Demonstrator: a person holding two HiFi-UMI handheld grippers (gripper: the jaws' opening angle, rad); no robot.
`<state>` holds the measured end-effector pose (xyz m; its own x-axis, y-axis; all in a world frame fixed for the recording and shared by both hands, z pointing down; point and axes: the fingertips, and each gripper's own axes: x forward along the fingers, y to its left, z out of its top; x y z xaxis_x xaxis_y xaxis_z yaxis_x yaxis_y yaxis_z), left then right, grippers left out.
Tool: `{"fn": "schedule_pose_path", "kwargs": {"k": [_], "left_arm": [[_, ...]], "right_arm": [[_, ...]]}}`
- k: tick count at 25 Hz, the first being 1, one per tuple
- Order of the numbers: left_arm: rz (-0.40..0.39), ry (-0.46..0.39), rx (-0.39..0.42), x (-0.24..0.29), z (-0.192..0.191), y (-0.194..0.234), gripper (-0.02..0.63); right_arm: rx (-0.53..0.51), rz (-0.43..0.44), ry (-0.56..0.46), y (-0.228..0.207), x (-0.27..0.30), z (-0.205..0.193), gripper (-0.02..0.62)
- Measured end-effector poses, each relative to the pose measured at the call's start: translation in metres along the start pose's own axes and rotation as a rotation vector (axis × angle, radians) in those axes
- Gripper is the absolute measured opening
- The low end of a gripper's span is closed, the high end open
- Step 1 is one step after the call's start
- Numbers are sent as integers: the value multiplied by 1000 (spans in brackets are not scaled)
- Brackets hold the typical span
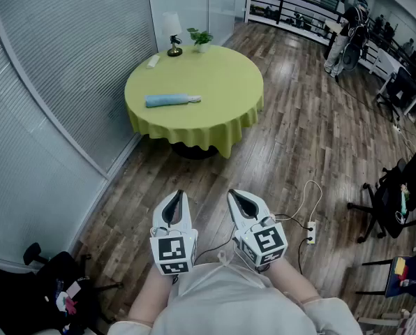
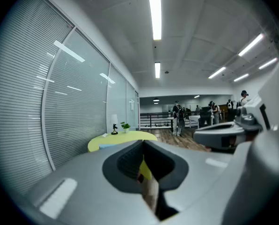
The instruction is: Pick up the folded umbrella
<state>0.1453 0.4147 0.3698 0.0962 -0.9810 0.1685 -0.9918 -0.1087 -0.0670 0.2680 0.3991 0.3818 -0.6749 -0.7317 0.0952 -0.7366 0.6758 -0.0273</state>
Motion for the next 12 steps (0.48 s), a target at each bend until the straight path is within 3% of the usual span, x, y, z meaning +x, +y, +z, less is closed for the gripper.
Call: {"fn": "schedule_pose_path", "kwargs": {"k": [12], "left_arm": [[-12,23,-1,7,-5,-10,6]], "right_arm": [[32,7,30,-6,-1,-9,-2]]}}
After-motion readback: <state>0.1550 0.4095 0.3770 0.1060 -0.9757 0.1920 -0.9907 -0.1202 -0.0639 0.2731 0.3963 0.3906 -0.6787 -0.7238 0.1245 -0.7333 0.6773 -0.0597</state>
